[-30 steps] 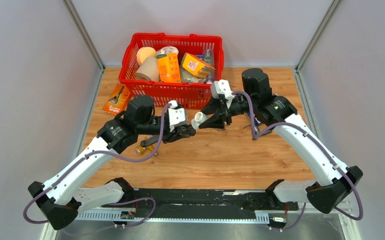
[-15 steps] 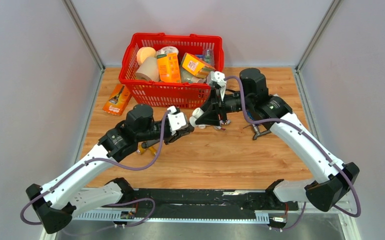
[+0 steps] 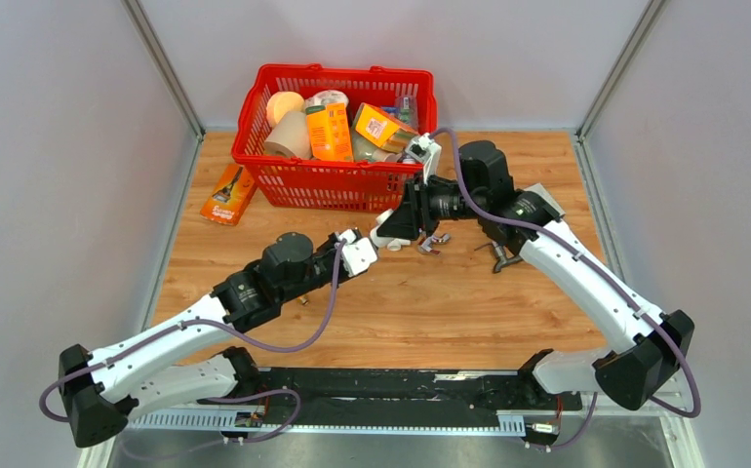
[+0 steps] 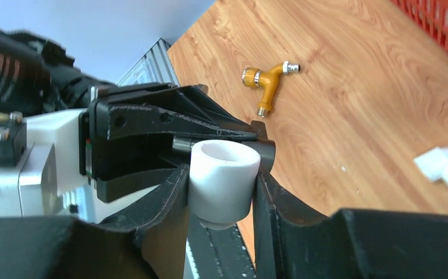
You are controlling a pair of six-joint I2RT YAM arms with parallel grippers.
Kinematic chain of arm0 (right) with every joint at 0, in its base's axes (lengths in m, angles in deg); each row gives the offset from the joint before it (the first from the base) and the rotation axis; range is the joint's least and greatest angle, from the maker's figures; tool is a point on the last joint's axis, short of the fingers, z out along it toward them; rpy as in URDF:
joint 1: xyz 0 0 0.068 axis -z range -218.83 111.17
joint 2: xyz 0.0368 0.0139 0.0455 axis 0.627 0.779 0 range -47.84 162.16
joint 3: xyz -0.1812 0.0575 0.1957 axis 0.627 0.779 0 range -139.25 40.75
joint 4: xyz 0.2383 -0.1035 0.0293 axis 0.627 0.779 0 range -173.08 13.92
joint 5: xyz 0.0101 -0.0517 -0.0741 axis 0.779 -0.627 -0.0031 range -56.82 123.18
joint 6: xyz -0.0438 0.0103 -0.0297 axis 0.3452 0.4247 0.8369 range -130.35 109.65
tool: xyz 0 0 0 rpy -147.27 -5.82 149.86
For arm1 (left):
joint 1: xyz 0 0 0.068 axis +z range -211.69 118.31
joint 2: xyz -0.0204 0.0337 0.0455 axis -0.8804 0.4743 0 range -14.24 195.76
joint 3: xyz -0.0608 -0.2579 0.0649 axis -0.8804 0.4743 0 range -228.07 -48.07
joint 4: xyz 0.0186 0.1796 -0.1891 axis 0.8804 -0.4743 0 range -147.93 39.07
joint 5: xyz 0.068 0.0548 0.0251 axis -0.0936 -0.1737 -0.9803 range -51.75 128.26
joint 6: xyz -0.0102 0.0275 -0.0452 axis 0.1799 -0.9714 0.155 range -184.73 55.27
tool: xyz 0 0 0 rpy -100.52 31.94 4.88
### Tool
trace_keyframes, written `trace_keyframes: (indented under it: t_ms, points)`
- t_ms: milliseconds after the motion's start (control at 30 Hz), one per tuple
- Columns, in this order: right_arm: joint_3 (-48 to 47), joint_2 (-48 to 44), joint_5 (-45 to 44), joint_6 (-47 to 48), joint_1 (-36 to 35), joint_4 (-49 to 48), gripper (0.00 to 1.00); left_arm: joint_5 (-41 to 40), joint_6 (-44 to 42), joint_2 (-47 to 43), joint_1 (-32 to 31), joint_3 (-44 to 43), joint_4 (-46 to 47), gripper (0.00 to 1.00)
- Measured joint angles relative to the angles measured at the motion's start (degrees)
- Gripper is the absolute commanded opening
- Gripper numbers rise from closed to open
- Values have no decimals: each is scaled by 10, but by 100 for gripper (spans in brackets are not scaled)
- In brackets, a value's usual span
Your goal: Install the water faucets
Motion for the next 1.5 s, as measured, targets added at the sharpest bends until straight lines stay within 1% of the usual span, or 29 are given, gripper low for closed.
trace_keyframes:
  t_ms: [300,367,467,633,767,867,933,1000,1067,1200,1267,1433,1500]
  points:
    - [52,-24,-100,-178,-7,-11,0,-117,-31,-4,-60,92,142,0]
    - [56,-25,-115,-204,-10,-7,0,-147,-44,-4,-75,113,175,0]
    - [57,-25,-141,-239,-16,3,4,-194,-66,0,-97,138,223,0]
    - [61,-29,-190,-292,-28,16,5,-257,-101,23,-123,170,305,0]
    - [64,-37,-222,-318,-37,18,12,-287,-122,38,-134,190,369,0]
    - [64,-38,-235,-327,-40,18,23,-296,-128,46,-136,202,407,0]
    - [64,-38,-240,-330,-41,19,29,-297,-127,49,-136,207,422,0]
    - [63,-38,-242,-332,-42,20,38,-298,-124,49,-136,214,436,0]
    - [63,-38,-242,-333,-42,21,45,-298,-120,49,-137,219,448,0]
    - [59,-38,-246,-337,-43,23,51,-297,-100,48,-139,232,473,0]
    - [58,-38,-251,-337,-43,22,57,-297,-87,46,-141,240,483,0]
    - [58,-38,-284,-337,-37,21,62,-294,-54,35,-146,265,498,0]
    - [58,-38,-303,-334,-32,21,65,-293,-42,31,-148,271,508,0]
